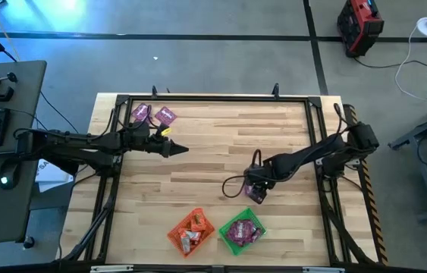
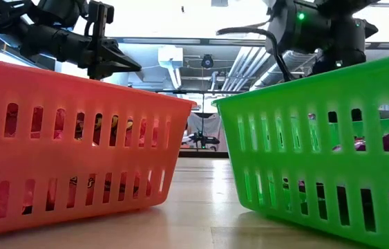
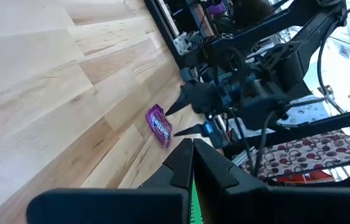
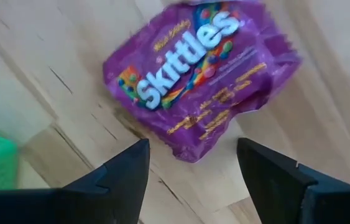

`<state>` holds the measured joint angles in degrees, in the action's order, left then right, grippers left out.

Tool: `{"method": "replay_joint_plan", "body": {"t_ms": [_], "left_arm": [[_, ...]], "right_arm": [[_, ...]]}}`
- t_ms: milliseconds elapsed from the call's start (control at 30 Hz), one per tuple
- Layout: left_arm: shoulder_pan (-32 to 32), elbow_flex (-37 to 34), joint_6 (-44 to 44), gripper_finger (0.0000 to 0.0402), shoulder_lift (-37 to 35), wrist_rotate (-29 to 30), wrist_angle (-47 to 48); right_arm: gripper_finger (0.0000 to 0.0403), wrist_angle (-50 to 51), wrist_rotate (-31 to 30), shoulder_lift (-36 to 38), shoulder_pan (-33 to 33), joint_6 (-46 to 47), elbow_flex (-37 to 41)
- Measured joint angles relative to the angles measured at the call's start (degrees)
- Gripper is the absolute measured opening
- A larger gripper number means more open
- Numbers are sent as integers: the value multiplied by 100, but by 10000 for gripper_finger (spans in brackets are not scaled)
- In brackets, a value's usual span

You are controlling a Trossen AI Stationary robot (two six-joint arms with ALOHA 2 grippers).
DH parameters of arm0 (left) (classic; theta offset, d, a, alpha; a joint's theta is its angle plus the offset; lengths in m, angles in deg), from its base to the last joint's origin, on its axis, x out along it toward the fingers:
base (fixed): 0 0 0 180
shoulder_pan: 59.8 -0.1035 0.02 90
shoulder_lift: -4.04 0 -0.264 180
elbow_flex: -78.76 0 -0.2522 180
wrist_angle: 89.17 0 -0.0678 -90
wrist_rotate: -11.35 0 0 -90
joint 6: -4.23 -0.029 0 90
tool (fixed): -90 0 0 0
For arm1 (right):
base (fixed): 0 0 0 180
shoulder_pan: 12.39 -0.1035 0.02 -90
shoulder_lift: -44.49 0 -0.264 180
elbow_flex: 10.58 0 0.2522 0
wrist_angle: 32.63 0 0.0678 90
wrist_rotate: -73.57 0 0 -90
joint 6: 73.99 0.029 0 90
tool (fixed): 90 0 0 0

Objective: Sort candy by brand, put in halloween buckets
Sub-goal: Put the purple candy into the green basket

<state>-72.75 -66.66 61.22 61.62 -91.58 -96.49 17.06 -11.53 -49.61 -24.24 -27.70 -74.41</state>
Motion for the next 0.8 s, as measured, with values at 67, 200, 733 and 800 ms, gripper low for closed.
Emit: {"method": "replay_joint_plan", "body": {"t_ms": [67, 200, 733, 800], "left_arm": [[0, 0, 2, 0, 0, -1, 2], [0, 0, 4, 0, 0, 4, 7], [0, 0, -6, 0, 0, 7, 19], [0, 0, -8, 0, 0, 7, 20]], "right_arm": [[236, -6, 4, -96, -44, -91, -7], [235, -7, -276, -203, -117, -111, -33], [13, 746, -961, -155, -366, 380, -216], [4, 1187, -1086, -11, -370, 222, -409]]}}
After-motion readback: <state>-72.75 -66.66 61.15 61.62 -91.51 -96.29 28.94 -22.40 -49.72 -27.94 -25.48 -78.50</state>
